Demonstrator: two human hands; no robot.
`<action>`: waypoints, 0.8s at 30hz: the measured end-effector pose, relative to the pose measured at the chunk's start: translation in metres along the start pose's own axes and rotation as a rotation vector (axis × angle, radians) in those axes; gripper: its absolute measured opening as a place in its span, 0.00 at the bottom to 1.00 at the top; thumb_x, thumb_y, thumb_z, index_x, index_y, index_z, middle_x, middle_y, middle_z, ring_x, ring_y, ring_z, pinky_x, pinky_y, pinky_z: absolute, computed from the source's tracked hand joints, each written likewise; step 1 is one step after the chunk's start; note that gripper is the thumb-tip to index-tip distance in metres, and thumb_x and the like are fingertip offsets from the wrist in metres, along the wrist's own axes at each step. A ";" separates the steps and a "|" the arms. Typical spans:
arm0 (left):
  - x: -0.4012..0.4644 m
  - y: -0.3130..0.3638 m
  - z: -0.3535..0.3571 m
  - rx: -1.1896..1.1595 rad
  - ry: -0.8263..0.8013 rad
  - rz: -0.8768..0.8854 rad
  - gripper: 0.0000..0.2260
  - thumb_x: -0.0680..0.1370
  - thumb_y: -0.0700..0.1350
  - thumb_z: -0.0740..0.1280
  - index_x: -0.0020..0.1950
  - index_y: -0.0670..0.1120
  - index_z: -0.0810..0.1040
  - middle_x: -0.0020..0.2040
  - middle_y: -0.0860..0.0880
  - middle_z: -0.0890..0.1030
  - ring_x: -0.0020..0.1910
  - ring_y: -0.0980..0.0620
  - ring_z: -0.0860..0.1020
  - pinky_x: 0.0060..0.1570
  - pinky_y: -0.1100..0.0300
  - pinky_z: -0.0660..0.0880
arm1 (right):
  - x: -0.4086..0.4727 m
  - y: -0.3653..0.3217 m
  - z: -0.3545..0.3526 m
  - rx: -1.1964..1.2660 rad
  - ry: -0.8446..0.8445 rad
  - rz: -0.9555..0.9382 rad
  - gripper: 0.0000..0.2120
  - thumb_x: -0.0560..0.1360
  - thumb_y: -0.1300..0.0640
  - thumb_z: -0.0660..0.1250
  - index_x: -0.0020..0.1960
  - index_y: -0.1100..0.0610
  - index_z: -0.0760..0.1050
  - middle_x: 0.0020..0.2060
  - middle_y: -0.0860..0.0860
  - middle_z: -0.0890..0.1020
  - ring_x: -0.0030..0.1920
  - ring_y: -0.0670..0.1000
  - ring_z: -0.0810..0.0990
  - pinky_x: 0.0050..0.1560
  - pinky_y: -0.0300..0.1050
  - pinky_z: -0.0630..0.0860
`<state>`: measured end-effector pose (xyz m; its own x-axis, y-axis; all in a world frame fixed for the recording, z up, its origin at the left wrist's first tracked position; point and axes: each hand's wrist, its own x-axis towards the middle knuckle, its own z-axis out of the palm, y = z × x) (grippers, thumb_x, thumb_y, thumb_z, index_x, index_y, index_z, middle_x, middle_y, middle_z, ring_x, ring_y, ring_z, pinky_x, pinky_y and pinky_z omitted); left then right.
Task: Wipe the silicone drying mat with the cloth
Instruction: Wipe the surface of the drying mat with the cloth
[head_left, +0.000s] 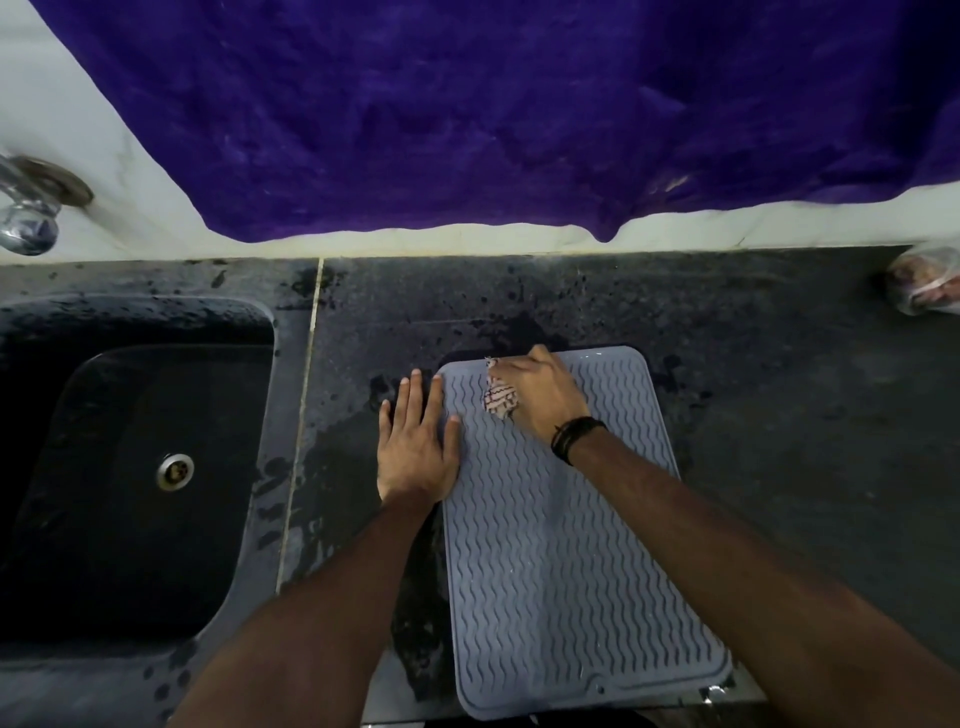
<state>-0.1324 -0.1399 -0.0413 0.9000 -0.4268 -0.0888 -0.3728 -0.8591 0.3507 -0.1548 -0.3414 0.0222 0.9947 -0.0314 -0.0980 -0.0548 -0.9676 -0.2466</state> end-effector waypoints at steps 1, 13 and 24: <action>0.000 0.000 0.000 -0.003 -0.002 -0.002 0.28 0.83 0.60 0.45 0.83 0.53 0.47 0.83 0.50 0.47 0.81 0.53 0.43 0.79 0.48 0.41 | 0.000 -0.001 -0.001 -0.004 -0.003 0.009 0.25 0.70 0.64 0.67 0.67 0.55 0.74 0.62 0.51 0.78 0.59 0.56 0.69 0.62 0.49 0.69; 0.002 -0.001 0.001 -0.004 -0.013 -0.011 0.29 0.83 0.61 0.44 0.83 0.54 0.45 0.83 0.50 0.45 0.81 0.54 0.41 0.79 0.49 0.39 | 0.006 -0.019 -0.009 -0.061 -0.054 0.088 0.19 0.72 0.58 0.69 0.62 0.53 0.77 0.55 0.52 0.81 0.60 0.57 0.70 0.61 0.51 0.71; 0.000 0.000 0.000 -0.004 -0.007 -0.011 0.28 0.84 0.59 0.47 0.83 0.54 0.46 0.83 0.49 0.47 0.81 0.52 0.43 0.79 0.48 0.41 | -0.027 -0.021 -0.018 -0.037 -0.191 0.025 0.19 0.72 0.54 0.70 0.63 0.51 0.76 0.61 0.50 0.79 0.65 0.54 0.69 0.68 0.50 0.66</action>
<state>-0.1318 -0.1398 -0.0413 0.9023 -0.4196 -0.0993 -0.3622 -0.8624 0.3537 -0.1792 -0.3250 0.0478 0.9583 -0.0108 -0.2857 -0.0726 -0.9757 -0.2067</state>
